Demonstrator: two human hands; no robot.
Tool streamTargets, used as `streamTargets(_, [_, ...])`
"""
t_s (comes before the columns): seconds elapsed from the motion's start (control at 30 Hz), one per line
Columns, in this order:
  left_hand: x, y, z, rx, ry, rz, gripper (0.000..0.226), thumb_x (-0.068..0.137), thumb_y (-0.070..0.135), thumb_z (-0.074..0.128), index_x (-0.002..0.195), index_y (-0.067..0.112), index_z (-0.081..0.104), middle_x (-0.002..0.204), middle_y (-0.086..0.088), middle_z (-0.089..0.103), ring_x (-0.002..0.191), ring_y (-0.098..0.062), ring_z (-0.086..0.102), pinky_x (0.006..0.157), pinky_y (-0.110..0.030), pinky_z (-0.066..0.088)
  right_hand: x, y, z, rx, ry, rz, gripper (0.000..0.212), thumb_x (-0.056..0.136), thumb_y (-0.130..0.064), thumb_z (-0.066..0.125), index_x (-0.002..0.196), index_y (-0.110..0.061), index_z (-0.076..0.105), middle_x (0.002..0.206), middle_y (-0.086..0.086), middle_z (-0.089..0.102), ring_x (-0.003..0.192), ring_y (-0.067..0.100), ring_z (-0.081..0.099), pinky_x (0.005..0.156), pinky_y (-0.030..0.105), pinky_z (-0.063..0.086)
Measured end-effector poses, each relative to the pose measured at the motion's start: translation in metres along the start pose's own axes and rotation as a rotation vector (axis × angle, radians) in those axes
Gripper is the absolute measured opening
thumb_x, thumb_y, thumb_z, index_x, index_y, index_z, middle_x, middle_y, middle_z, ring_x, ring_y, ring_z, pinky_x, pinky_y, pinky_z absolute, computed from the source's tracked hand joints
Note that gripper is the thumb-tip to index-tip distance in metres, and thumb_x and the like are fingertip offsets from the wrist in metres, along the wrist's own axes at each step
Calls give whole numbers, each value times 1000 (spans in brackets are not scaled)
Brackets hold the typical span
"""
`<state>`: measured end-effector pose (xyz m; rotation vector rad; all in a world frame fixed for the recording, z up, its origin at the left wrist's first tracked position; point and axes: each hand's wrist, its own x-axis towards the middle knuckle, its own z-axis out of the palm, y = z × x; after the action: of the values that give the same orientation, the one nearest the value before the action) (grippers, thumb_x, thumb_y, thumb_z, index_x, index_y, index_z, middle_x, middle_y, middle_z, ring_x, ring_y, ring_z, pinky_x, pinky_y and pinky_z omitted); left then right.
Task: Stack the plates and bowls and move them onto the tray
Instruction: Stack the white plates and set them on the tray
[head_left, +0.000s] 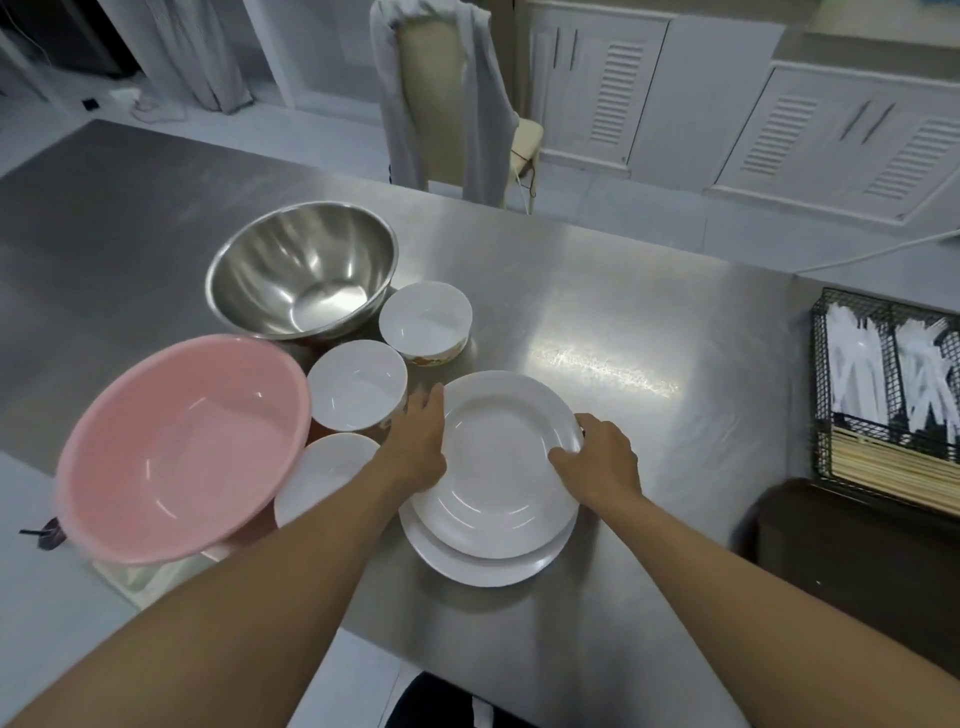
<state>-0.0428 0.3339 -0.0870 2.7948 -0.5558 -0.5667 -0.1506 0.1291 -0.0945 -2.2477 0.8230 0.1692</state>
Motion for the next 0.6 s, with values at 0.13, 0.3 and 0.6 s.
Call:
streamTargets(0.13, [0,2,-2,9,-79,19,88,80,9,68,151,13,16,155,-15,27,140,-38,34,114,-48,36,-6,7,-1,53,-35,19,38,81,-33,64,117,-23,62,102,0,66,91,26,64,78,36,52])
streamTargets(0.3, [-4,0,-1,-19,-169,28,80,81,4,66,148,15,22,151,-10,29,135,-35,43,107,-41,41,-14,13,0,145,-88,30,40,80,-26,65,119,-26,64,102,-1,69,91,25,65,81,38,57])
streamTargets(0.6, [-1,23,4,-19,-203,77,69,77,5,64,139,12,35,139,-11,42,124,-34,49,103,-38,46,-23,31,-21,205,-45,12,41,79,-16,65,118,-29,67,94,-8,67,89,21,65,79,37,57])
